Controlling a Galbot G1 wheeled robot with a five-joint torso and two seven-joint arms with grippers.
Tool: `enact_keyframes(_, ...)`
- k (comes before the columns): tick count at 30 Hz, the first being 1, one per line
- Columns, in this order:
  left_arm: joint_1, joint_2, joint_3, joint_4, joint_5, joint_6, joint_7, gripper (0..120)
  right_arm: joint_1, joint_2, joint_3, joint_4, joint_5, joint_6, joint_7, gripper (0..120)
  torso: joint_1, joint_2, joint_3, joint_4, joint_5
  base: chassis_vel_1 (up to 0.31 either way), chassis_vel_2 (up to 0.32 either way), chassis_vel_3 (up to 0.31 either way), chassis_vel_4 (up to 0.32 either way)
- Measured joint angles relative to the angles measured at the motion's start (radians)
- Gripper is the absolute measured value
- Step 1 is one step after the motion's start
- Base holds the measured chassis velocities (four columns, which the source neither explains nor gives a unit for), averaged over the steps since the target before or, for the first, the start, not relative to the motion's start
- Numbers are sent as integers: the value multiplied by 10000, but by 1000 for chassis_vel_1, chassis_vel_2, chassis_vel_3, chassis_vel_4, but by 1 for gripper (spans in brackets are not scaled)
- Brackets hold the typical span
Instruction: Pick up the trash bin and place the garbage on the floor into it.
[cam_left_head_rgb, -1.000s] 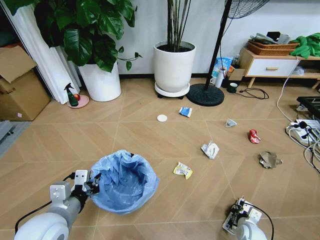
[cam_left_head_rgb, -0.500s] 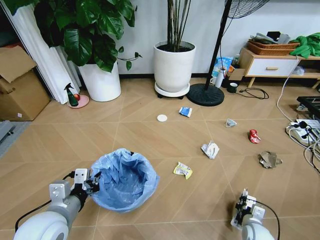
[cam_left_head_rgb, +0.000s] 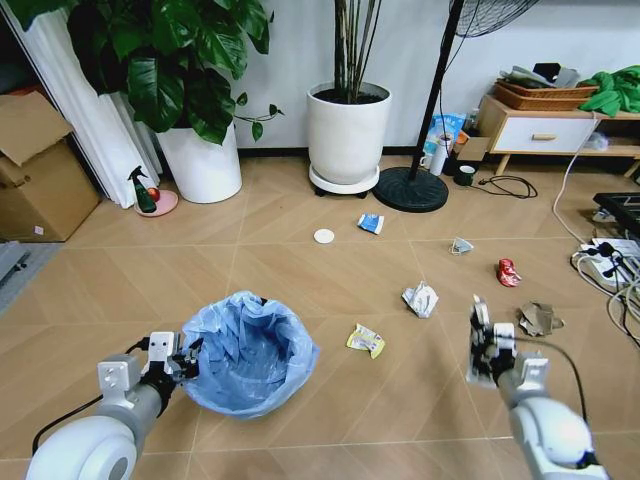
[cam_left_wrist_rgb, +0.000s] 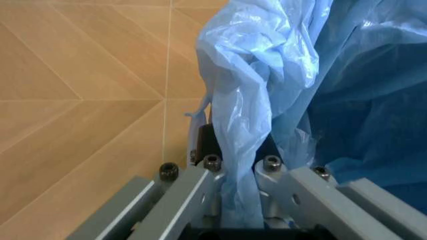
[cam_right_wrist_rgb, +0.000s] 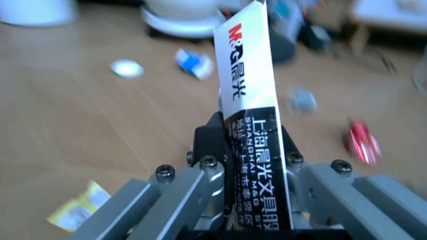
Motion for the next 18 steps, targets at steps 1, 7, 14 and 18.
enact_keyframes(1,-27,15,6,47,-21,0,8,0,25,-476,-85,191,229,77,-175,8,0,0,0,-2,-12,0,0,0,0)
enact_keyframes(7,-167,35,20,296,-63,0,-50,0,895,-2782,-1433,1145,2262,430,-310,8,0,0,0,1,-8,0,0,0,0)
enact_keyframes(14,-369,349,284,624,-151,0,-255,0,3305,-3738,-4166,1360,3700,978,388,7,1,0,1,3,-8,0,0,0,0)
enact_keyframes(18,-489,694,419,847,-387,0,-364,0,4868,-3885,-5881,1078,4321,998,278,7,1,-1,1,2,-6,0,0,0,0)
